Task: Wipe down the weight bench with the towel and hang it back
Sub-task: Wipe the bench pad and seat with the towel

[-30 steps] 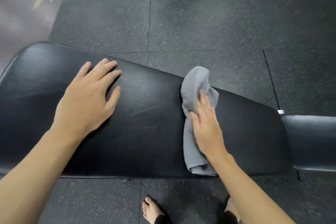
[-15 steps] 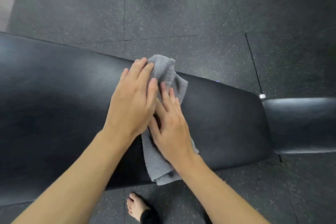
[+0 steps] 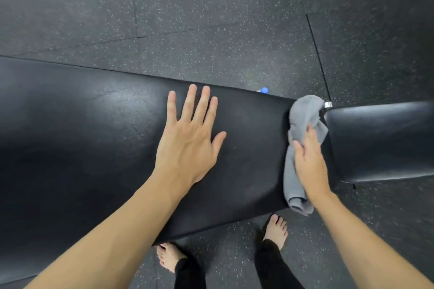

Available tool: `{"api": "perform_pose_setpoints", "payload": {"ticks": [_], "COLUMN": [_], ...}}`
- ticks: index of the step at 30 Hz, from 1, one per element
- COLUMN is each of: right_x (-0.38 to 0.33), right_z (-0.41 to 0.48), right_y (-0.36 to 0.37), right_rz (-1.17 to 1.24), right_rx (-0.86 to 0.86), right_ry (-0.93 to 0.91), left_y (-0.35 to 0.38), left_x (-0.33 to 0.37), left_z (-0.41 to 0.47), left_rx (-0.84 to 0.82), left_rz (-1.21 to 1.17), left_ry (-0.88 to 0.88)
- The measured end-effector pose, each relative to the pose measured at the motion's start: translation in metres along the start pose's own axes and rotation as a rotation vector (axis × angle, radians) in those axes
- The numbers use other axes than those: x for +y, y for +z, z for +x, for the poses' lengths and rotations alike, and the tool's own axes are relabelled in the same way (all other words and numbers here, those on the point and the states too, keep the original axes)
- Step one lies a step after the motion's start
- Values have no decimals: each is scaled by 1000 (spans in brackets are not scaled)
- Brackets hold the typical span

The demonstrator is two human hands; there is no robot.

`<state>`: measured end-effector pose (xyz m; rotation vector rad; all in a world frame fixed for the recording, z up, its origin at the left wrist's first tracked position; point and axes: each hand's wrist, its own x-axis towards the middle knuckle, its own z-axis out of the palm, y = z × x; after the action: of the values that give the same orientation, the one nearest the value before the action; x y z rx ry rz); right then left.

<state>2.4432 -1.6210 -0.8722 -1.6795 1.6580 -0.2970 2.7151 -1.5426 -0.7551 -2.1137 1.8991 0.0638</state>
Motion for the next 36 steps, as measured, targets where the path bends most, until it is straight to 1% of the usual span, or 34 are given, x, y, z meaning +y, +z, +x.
{"api": "perform_pose_setpoints", "payload": {"ticks": [1, 3, 6, 7, 8, 9, 11, 12, 15, 17, 20, 23, 25, 27, 29, 32, 36], "right_x": [7, 7, -18, -32, -50, -69, -100, -109, -100, -76, -30, 20, 50, 77, 98, 106, 72], "right_z": [6, 9, -8, -21, -37, -54, -85, -94, -83, -64, -34, -10, 2, 17, 35, 59, 72], "right_y": [-5, -6, 7, 16, 27, 38, 59, 65, 58, 45, 23, 3, -9, -20, -30, -39, -30], "right_rz": [18, 57, 97, 116, 145, 162, 121, 101, 102, 97, 103, 104, 103, 93, 91, 139, 171], "right_rx": [0, 6, 25, 21, 6, -19, -74, -84, -102, -100, -76, -38, -19, -7, -10, -28, -2], "right_ry": [33, 40, 39, 4, -69, -180, -413, -482, -527, -487, -314, -176, -94, -1, 97, 107, 41], "left_y": [1, 1, 2, 2, 3, 3, 3, 3, 3, 1, -1, 2, 9, 22, 36, 43, 41], "left_x": [1, 3, 5, 5, 5, 5, 4, 3, 3, 10, 40, 94, 127, 146, 151, 151, 153], "left_z": [1, 2, 1, 1, 1, 2, 1, 1, 0, 1, 11, 37, 60, 75, 79, 79, 80], "left_rx": [9, 19, 28, 35, 35, 27, 13, 12, 21, 38, 49, 84, 63, 1, -10, 21, 26], "left_rz": [3, 11, 28, 27, 22, 21, 40, 49, 67, 26, -44, -101, -141, -103, -24, 7, 3], "left_ry": [-4, -6, -12, -17, -18, -16, 4, 12, 1, -42, -77, 0, 44, 67, 72, 58, 52]}}
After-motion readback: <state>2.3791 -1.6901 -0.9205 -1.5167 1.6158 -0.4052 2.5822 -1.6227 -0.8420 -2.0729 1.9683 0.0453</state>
